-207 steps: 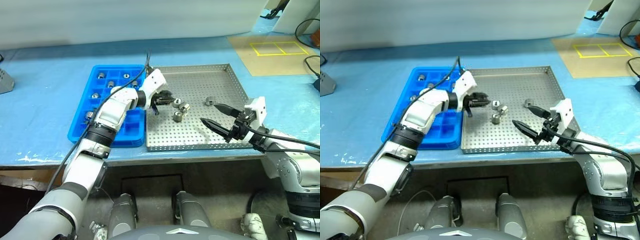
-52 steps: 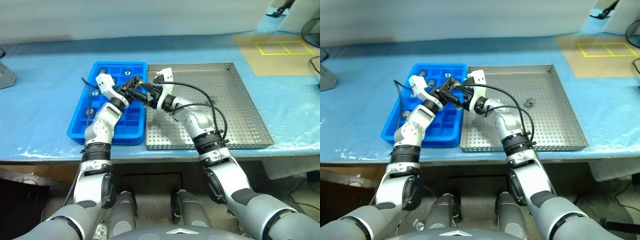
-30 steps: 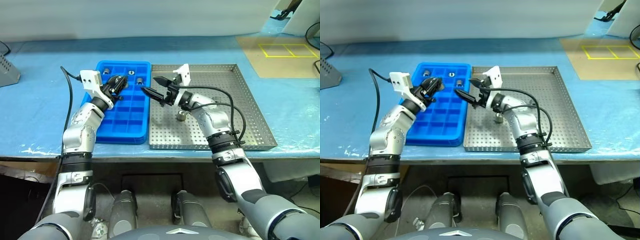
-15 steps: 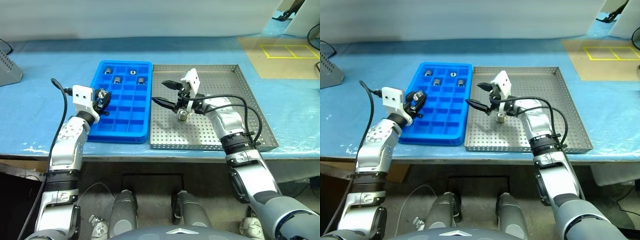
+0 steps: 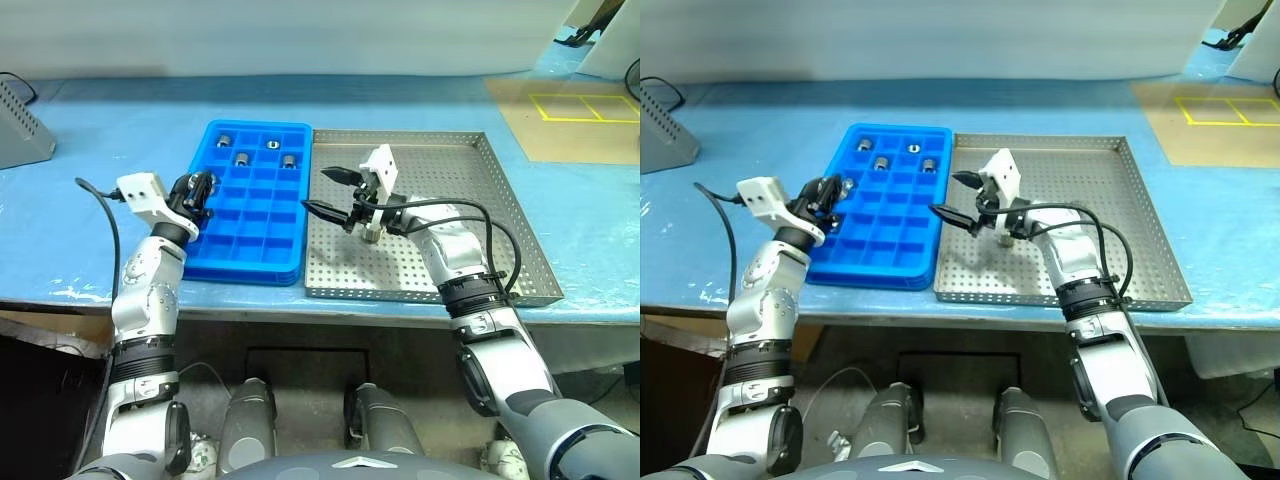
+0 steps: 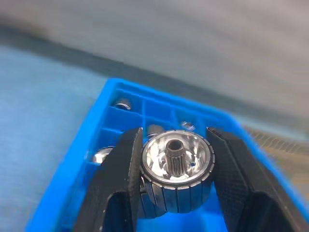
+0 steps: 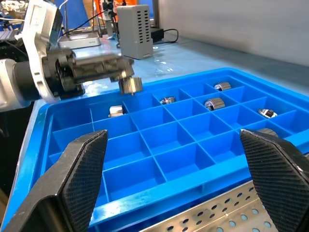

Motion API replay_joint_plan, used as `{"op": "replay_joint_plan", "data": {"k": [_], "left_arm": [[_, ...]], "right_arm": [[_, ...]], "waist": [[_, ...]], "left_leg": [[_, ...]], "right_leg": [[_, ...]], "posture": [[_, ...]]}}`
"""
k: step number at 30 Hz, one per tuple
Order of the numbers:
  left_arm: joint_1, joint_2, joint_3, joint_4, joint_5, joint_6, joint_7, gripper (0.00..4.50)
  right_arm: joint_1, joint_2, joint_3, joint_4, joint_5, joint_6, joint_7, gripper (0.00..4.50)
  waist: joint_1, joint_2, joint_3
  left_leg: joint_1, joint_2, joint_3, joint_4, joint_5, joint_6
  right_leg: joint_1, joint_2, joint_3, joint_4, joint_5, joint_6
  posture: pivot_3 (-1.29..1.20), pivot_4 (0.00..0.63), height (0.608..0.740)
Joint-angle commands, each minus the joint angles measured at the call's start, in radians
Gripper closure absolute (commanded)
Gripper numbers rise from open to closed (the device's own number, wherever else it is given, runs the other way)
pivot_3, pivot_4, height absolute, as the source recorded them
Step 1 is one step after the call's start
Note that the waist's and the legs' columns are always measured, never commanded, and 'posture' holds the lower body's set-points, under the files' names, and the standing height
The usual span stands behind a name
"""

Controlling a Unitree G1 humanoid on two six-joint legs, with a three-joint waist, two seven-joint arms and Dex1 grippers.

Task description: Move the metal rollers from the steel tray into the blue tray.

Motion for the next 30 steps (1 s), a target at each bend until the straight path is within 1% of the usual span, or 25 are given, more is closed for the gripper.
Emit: {"op": "replay_joint_plan", "data": {"k": [1, 6, 8, 12, 16, 19, 23, 27, 30], "left_arm": [[-0.035, -0.023, 0.053, -0.101, -0.215, 0.109, -0.025, 2.79], [-0.038, -0.073, 0.039, -0.174, -0.4, 0.228, -0.025, 2.79], [-0.042, -0.101, 0.028, -0.197, -0.496, 0.288, -0.025, 2.79], [-0.058, -0.141, 0.033, -0.192, -0.629, 0.353, 0.002, 2.79], [-0.075, -0.153, 0.06, -0.167, -0.732, 0.375, 0.04, 2.79], [-0.074, -0.146, 0.066, -0.157, -0.759, 0.375, 0.058, 2.79], [-0.07, -0.144, 0.055, -0.154, -0.777, 0.385, 0.074, 2.79], [-0.063, -0.144, 0.042, -0.145, -0.77, 0.395, 0.081, 2.79], [-0.061, -0.147, 0.037, -0.142, -0.774, 0.407, 0.085, 2.79]], "right_arm": [[0.006, 0.007, -0.001, -0.051, 0.007, 0.008, -0.008, 0.0], [0.004, 0.05, -0.003, -0.057, 0.029, 0.051, -0.034, 0.0], [-0.016, 0.089, 0.0, -0.015, 0.016, 0.079, -0.08, 0.0], [-0.039, 0.133, -0.006, 0.034, 0.007, 0.07, -0.11, 0.0], [-0.062, 0.155, -0.02, 0.066, 0.004, 0.044, -0.137, 0.0], [-0.08, 0.163, -0.041, 0.095, 0.007, 0.019, -0.164, 0.0], [-0.087, 0.177, -0.087, 0.098, 0.058, 0.036, -0.166, 0.0], [-0.084, 0.194, -0.122, 0.049, 0.141, 0.099, -0.118, 0.0], [-0.075, 0.198, -0.121, 0.011, 0.18, 0.146, -0.088, 0.0]], "waist": [[0.0, 0.0, 0.0], [-0.001, 0.0, 0.0], [-0.003, 0.0, 0.0], [-0.003, 0.0, 0.0], [-0.005, 0.0, 0.0], [-0.006, 0.0, 0.0], [-0.006, 0.0, 0.0], [-0.006, 0.0, 0.0], [-0.006, 0.0, 0.0]], "left_leg": [[0.0, 0.0, 0.0, 0.0, 0.0, 0.0], [0.0, 0.0, 0.0, 0.0, 0.0, 0.0], [0.0, 0.0, 0.0, 0.0, 0.0, 0.0], [0.0, 0.0, 0.0, 0.0, 0.0, -0.001], [0.001, 0.0, 0.0, 0.0, 0.0, -0.001], [0.001, 0.0, 0.0, 0.0, 0.0, -0.001], [0.001, 0.0, 0.0, 0.0, 0.0, -0.001], [0.001, 0.0, 0.0, 0.0, 0.0, -0.001], [0.001, 0.0, 0.0, 0.0, 0.0, -0.001]], "right_leg": [[0.0, 0.0, 0.0, 0.0, 0.0, 0.0], [0.0, 0.0, 0.0, 0.0, 0.0, 0.0], [0.0, 0.0, 0.0, 0.0, 0.0, 0.0], [0.0, 0.0, 0.0, 0.0, 0.0, 0.0], [0.0, 0.0, 0.001, 0.0, 0.0, 0.0], [0.0, 0.0, 0.001, 0.0, 0.0, 0.0], [0.0, 0.0, 0.001, 0.0, 0.0, 0.0], [0.001, 0.0, 0.001, -0.001, 0.0, 0.001], [0.001, 0.0, 0.001, -0.001, 0.001, 0.001]], "posture": [[-0.1, 0.15, 0.74], [-0.11, 0.15, 0.74], [-0.11, 0.15, 0.74], [-0.12, 0.15, 0.74], [-0.13, 0.15, 0.74], [-0.14, 0.15, 0.74], [-0.14, 0.15, 0.74], [-0.14, 0.15, 0.74], [-0.14, 0.15, 0.74]]}}
